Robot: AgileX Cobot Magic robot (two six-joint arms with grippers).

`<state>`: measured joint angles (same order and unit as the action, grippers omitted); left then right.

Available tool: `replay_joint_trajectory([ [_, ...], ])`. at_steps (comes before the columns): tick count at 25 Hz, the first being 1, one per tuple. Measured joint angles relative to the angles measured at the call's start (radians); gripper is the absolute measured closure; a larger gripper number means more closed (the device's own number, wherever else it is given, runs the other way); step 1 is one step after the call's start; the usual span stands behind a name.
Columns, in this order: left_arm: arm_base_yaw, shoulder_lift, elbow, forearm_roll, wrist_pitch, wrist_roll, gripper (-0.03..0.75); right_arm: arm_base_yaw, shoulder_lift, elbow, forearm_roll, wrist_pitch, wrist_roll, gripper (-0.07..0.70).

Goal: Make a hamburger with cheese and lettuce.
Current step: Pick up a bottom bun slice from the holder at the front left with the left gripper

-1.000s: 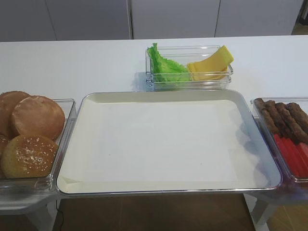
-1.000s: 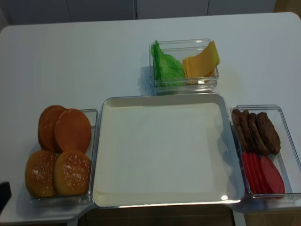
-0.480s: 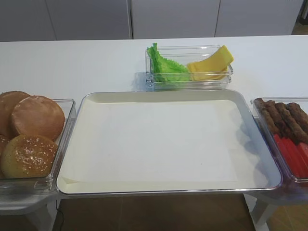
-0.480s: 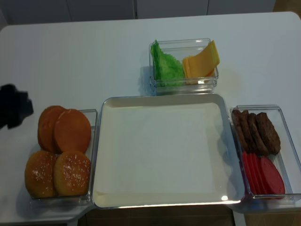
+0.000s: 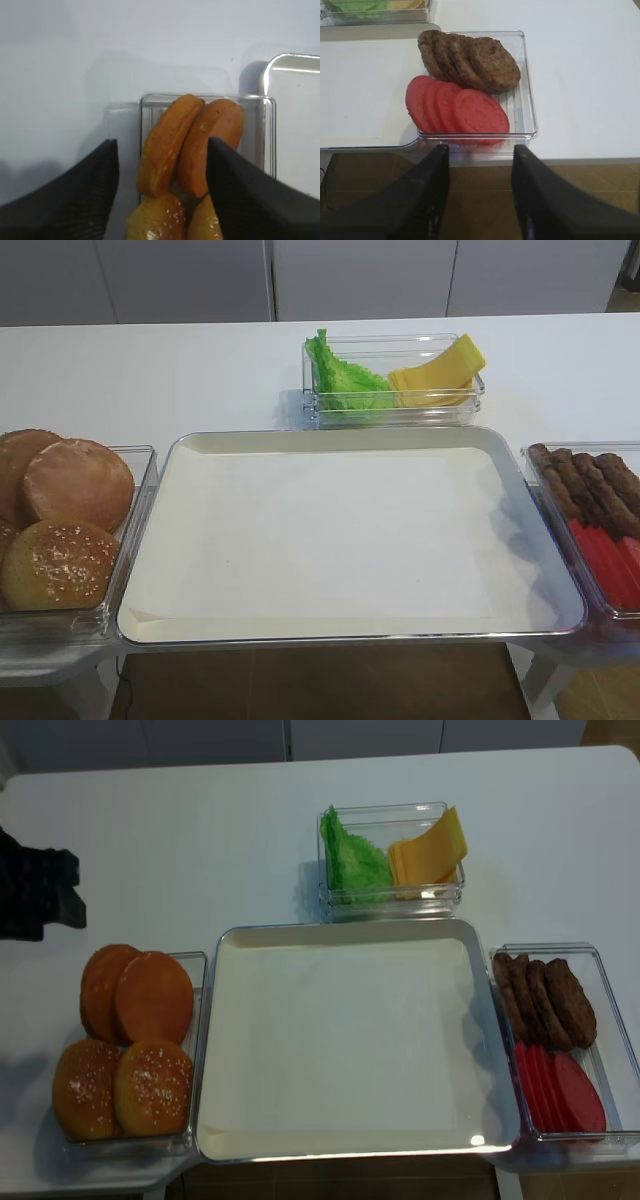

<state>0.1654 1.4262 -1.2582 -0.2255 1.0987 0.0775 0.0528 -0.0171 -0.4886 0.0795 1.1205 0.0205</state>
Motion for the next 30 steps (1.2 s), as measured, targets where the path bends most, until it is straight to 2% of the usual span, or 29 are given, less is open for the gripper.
replay_joint_trajectory([
  [4,0.036,0.082,-0.065,-0.043,0.086,0.161,0.301,0.000,0.000,0.000,0.000,0.000,0.000,0.318],
  [7,0.039,0.114,-0.095,-0.052,0.116,0.251,0.301,0.000,0.000,0.000,0.000,0.000,0.000,0.321],
  [14,0.040,0.179,-0.100,-0.064,0.128,0.385,0.301,0.000,0.000,0.000,0.000,0.000,0.000,0.328],
  [30,0.040,0.249,-0.102,-0.102,0.128,0.500,0.301,0.000,0.000,0.000,0.000,0.000,0.000,0.339],
])
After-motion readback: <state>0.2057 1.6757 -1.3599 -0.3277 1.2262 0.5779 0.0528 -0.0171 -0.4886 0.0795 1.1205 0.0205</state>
